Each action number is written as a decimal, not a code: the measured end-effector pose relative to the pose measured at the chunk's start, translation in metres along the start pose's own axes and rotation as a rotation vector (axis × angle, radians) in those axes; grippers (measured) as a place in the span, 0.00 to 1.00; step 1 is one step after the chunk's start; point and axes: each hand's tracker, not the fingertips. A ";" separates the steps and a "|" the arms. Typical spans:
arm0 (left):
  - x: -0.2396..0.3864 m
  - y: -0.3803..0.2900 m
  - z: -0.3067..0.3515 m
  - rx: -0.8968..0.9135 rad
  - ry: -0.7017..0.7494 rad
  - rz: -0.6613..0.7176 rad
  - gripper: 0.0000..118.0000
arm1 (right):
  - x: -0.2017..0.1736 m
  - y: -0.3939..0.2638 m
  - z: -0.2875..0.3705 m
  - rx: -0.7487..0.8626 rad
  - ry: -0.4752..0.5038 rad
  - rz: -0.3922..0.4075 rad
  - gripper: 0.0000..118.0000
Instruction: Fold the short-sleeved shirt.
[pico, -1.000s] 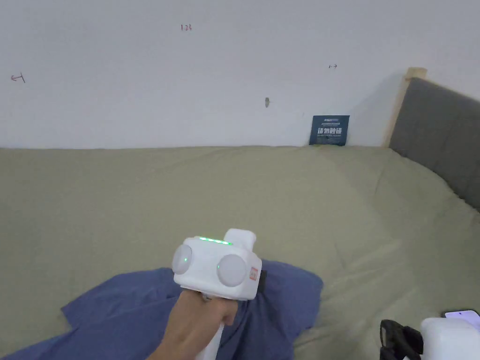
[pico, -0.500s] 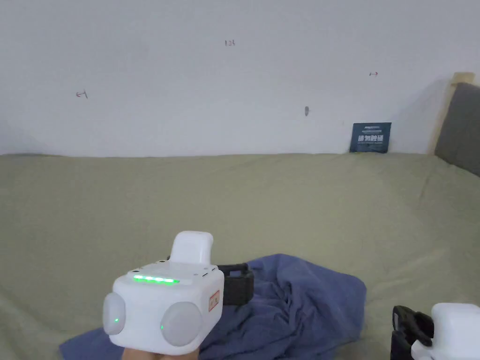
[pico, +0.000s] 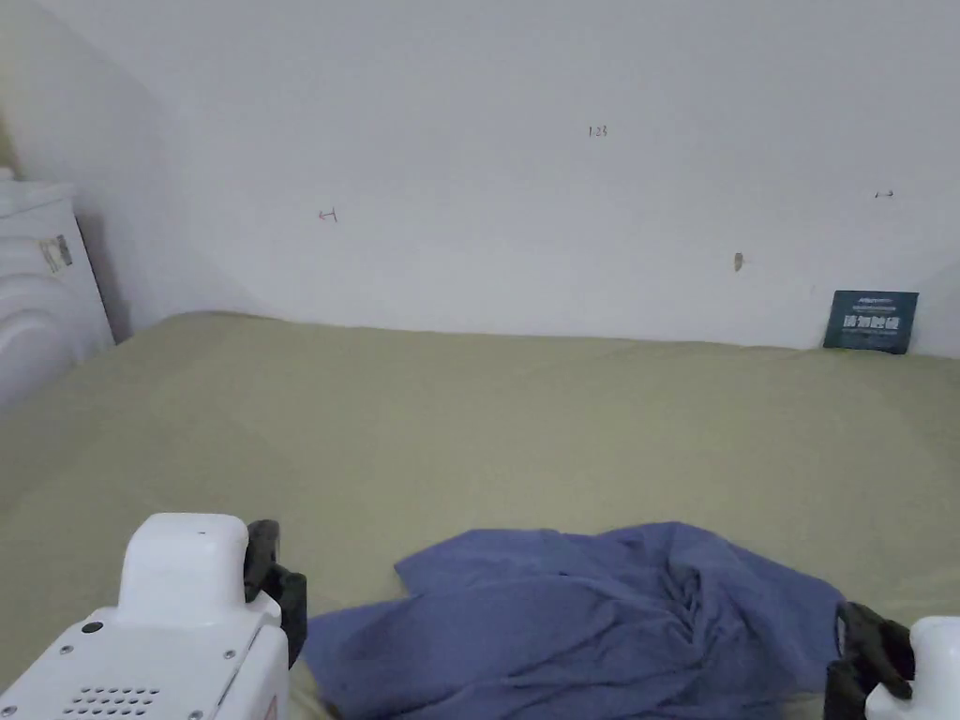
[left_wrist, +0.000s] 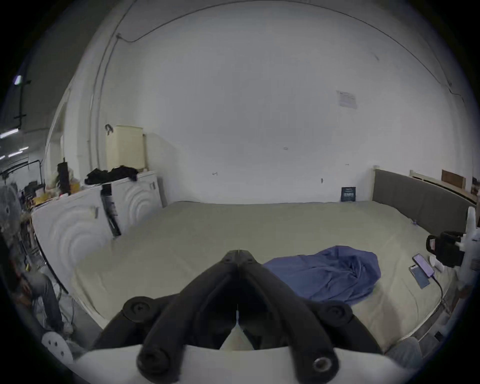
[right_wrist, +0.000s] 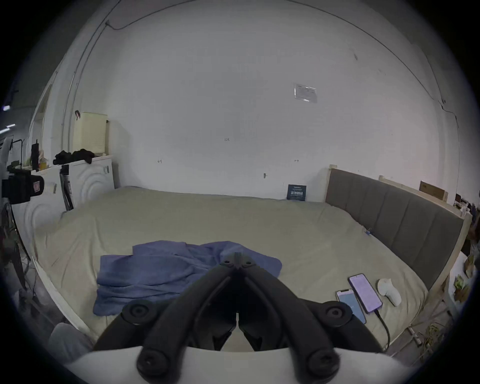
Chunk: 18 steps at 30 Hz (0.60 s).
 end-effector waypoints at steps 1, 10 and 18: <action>-0.004 -0.003 -0.002 0.003 0.012 0.008 0.00 | -0.001 0.001 -0.001 -0.004 0.002 0.006 0.01; -0.024 -0.013 -0.068 -0.148 -0.018 0.000 0.00 | -0.003 -0.002 -0.023 -0.039 0.010 0.014 0.01; -0.028 -0.076 -0.229 -0.602 -0.117 -0.033 0.13 | -0.001 -0.026 -0.063 -0.167 0.015 -0.004 0.02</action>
